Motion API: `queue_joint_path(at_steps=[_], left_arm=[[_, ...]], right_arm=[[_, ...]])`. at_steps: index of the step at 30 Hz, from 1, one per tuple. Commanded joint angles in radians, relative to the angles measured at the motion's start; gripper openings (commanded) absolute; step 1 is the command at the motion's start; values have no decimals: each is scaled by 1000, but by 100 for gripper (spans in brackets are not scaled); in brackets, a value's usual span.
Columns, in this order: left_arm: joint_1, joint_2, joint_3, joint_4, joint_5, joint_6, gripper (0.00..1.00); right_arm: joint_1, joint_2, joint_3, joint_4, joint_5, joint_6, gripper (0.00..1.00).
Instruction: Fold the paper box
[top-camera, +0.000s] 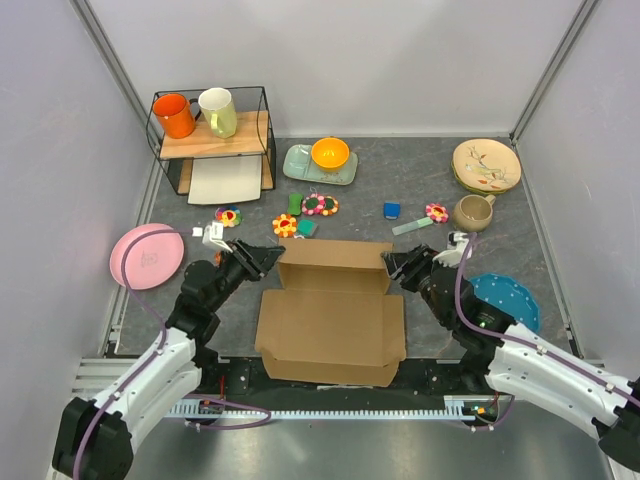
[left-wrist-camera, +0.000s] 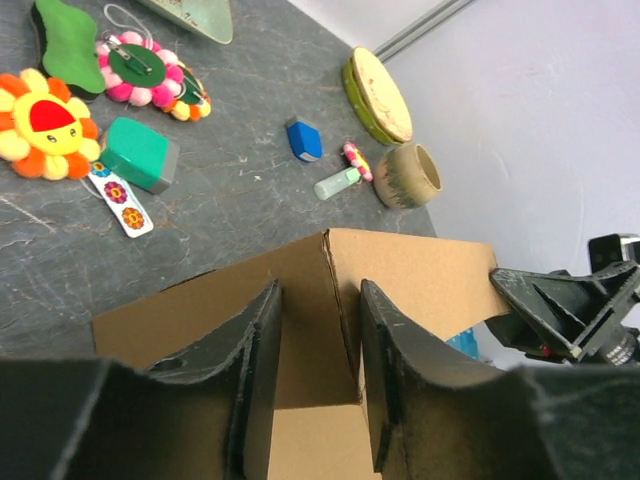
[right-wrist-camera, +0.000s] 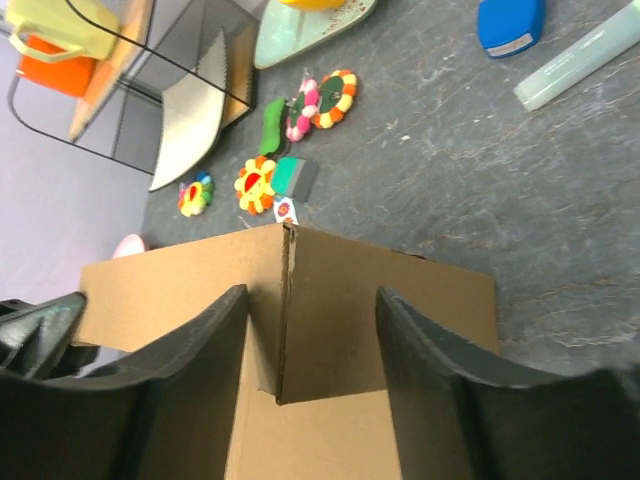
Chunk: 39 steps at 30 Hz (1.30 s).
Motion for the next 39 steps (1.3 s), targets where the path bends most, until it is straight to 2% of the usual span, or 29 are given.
queue_joint_path(at_steps=[1,7,11,12,17,18,20,21,23,24,25,27,30,39], left_arm=[[-14,1,71,-351,14,59,45],[-14,17,232,-496,-43,113,61],[-14,12,361,-583,-115,156,72],[-12,10,379,-591,-123,159,77],[-12,9,516,-654,-155,176,84],[-12,7,530,-672,-163,180,99],[-12,-6,561,-739,-200,200,99],[-12,-32,567,-767,-203,205,99],[-12,-72,564,-860,-298,208,99],[-12,-122,556,-888,-324,204,99],[-12,-153,541,-922,-369,181,99],[-12,-242,532,-998,-388,165,99],[-12,-311,521,-1072,-414,162,99],[-12,-379,486,-1148,-454,150,99]], right_arm=[[16,16,58,-372,10,-81,65],[14,-7,238,-466,112,-185,81],[14,21,387,-532,174,-334,86],[16,45,417,-541,197,-363,87],[16,144,586,-540,166,-555,88],[20,186,608,-537,137,-624,87],[43,234,675,-538,88,-693,87],[98,289,721,-544,95,-754,86],[179,352,767,-587,207,-828,87],[274,422,809,-607,262,-889,87],[319,456,824,-639,330,-916,88],[440,551,852,-668,486,-951,89],[539,633,853,-673,586,-1046,94],[635,834,867,-646,704,-1180,97]])
